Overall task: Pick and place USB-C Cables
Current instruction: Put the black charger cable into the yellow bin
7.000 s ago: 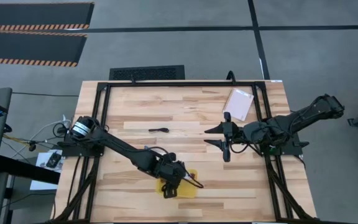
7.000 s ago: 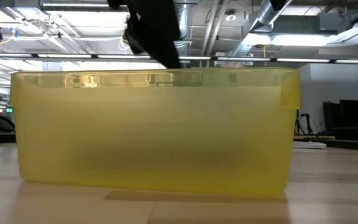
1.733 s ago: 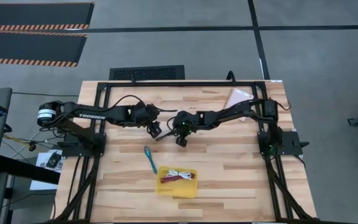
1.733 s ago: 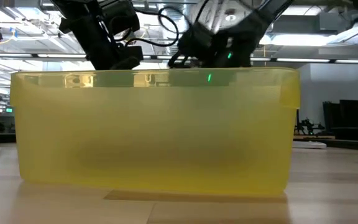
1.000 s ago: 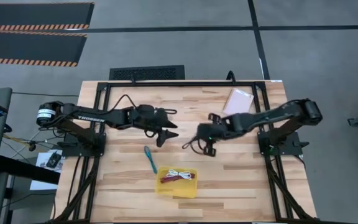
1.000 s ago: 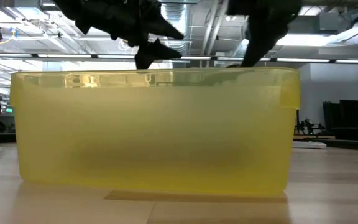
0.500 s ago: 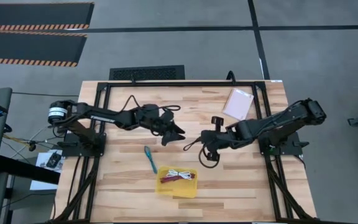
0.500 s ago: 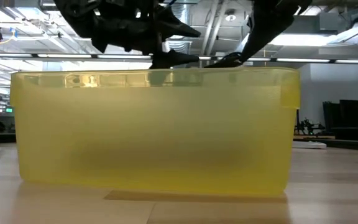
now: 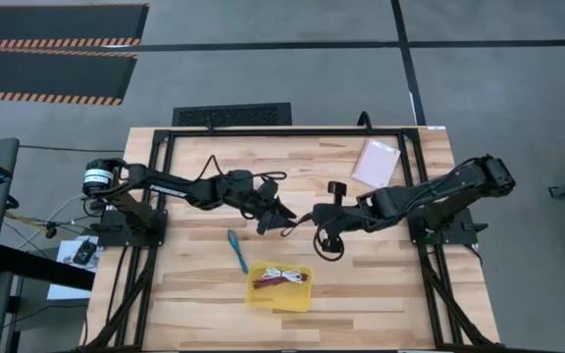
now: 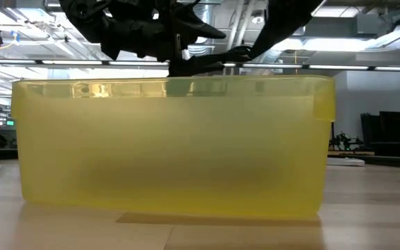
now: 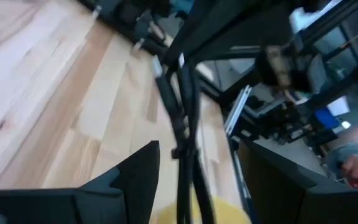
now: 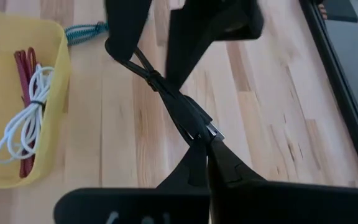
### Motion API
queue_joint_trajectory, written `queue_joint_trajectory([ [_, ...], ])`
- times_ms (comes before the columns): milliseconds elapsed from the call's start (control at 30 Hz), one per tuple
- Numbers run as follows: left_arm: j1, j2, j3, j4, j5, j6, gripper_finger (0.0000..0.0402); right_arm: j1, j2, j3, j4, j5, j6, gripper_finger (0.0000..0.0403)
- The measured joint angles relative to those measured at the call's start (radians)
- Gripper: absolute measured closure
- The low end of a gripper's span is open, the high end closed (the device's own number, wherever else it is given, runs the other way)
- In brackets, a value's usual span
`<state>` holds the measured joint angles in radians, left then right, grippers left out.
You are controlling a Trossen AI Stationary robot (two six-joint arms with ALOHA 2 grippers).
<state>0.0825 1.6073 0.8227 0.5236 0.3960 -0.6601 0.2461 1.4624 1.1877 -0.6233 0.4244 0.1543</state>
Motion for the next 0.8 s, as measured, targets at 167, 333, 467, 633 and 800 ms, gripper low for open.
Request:
queue_joint_trajectory([
  [167,-0.018,0.0,0.0,-0.011,-0.016,0.005,0.0195,-0.013,0.0,0.0,0.035,-0.003,-0.022,0.0403],
  [333,-0.023,0.0,0.0,-0.011,-0.033,0.006,0.0195,-0.021,0.0,0.0,0.035,-0.003,-0.027,0.0403],
  [467,-0.023,0.0,0.0,-0.017,-0.03,0.005,0.0205,-0.026,0.0,0.0,0.035,-0.003,-0.032,0.0403],
  [633,-0.023,0.0,0.0,-0.02,-0.03,0.004,0.0245,-0.027,0.0,0.0,0.036,-0.004,-0.032,0.0403],
  [800,-0.022,0.0,0.0,-0.022,-0.03,0.011,0.0306,-0.026,0.0,0.0,0.037,-0.004,-0.032,0.0403],
])
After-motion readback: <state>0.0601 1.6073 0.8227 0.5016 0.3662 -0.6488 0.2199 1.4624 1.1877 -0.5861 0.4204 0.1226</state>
